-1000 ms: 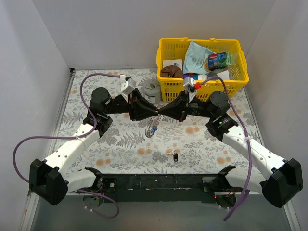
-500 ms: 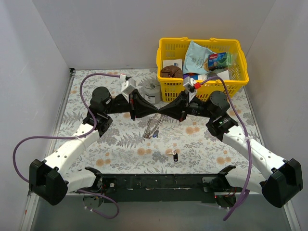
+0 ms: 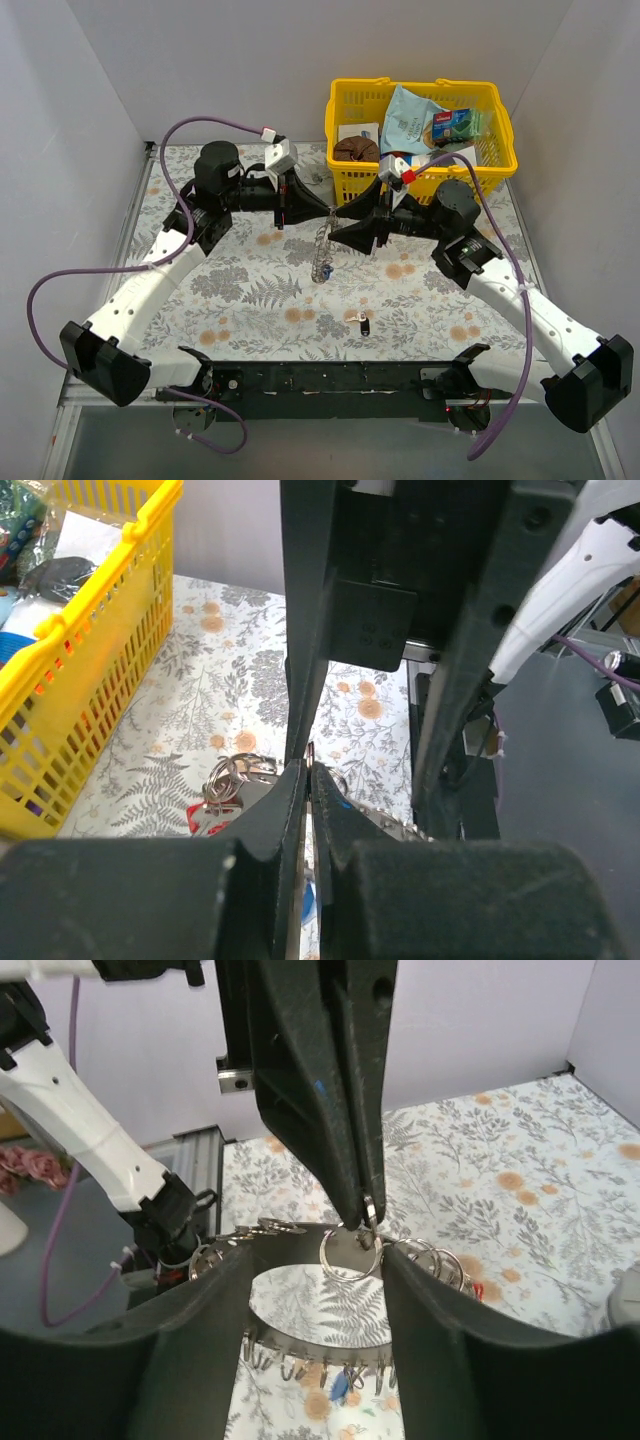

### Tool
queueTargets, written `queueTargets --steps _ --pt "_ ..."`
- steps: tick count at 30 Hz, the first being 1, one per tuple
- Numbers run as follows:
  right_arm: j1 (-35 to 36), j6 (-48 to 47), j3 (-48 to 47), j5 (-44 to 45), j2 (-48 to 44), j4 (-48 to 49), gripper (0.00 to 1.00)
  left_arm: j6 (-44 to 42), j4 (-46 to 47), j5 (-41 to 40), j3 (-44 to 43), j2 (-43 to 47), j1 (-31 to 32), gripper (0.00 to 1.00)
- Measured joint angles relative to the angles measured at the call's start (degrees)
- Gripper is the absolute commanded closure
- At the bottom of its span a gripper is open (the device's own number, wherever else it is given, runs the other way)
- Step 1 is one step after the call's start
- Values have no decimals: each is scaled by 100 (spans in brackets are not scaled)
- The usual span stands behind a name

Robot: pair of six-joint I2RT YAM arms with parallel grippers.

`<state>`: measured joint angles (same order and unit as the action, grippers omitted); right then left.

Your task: Put the keys on the keyring

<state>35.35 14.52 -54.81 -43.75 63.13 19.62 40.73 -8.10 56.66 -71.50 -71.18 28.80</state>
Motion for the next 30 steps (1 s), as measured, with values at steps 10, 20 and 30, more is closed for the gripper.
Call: queueTargets --steps 10,20,30 --pt "2 -787 -398 278 -76 -1062 25 -1700 -2568 -522 -1482 -691 120 100" --pt "2 -964 -730 177 306 -1285 50 -2566 -3899 -966 -2033 -994 468 100" --pt "-24 -1058 -730 -170 494 -1408 73 -2752 -4129 -1043 -2039 -999 518 100"
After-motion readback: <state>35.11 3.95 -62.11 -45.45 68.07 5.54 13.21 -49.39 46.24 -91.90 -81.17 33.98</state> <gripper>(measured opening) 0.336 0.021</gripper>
